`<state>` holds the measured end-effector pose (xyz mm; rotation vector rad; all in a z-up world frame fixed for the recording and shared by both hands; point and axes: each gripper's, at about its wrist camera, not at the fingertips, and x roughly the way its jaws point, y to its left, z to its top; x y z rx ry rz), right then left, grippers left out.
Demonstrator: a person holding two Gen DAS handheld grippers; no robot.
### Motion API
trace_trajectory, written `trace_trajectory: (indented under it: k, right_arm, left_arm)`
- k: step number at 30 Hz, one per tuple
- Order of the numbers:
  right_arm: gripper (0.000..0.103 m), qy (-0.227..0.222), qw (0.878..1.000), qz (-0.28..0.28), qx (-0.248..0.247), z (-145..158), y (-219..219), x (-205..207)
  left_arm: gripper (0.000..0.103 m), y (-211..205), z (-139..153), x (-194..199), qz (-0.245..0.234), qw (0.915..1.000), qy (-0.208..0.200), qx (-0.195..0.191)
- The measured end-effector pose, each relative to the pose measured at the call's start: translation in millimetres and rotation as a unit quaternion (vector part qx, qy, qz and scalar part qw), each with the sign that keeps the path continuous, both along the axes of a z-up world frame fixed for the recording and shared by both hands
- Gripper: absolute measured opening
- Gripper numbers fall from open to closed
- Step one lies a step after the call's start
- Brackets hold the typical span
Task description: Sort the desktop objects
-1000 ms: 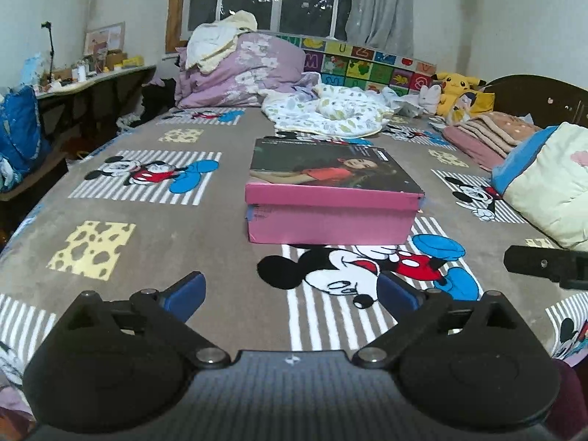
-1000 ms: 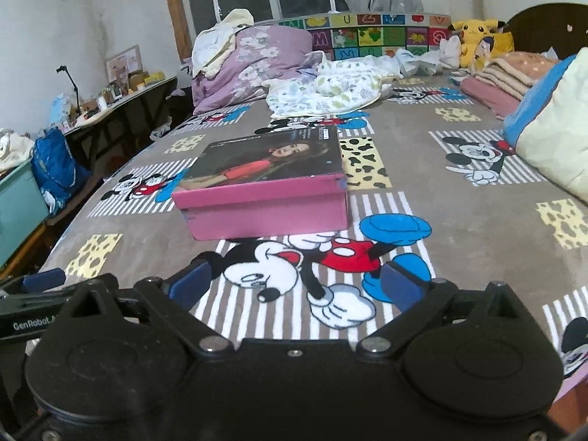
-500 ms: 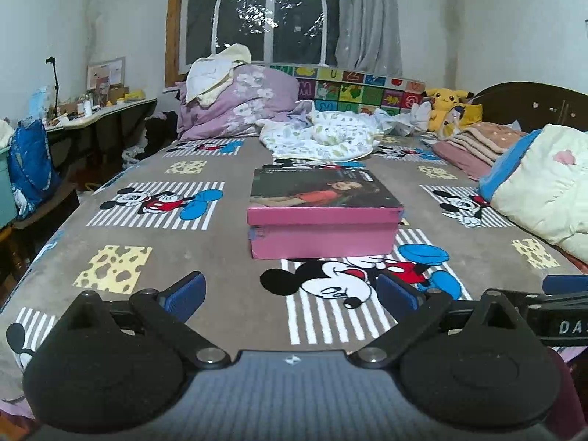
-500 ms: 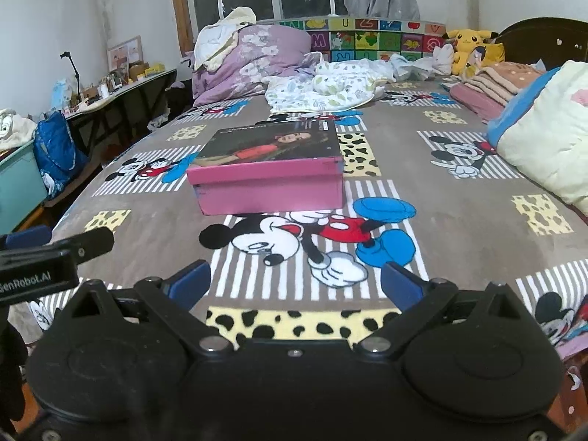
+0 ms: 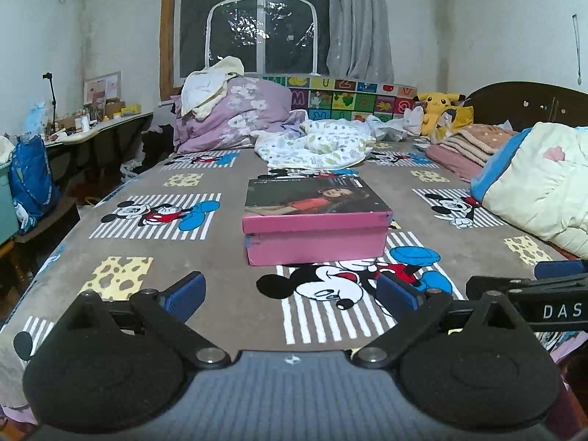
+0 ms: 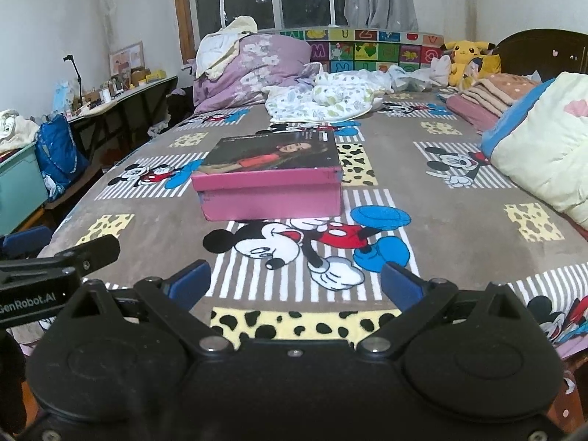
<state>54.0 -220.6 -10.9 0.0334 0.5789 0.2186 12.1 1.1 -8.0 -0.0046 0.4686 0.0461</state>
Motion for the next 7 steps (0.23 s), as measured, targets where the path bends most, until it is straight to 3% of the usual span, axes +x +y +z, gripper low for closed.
trace_trajectory:
  k: [7]
  right_arm:
    - [0.100,-0.001,1.000,0.003,0.000,0.5,2.4,-2.5]
  left_arm:
    - [0.100,-3.6,-2.2,0.2,-0.011,0.9999,0.003,0.001]
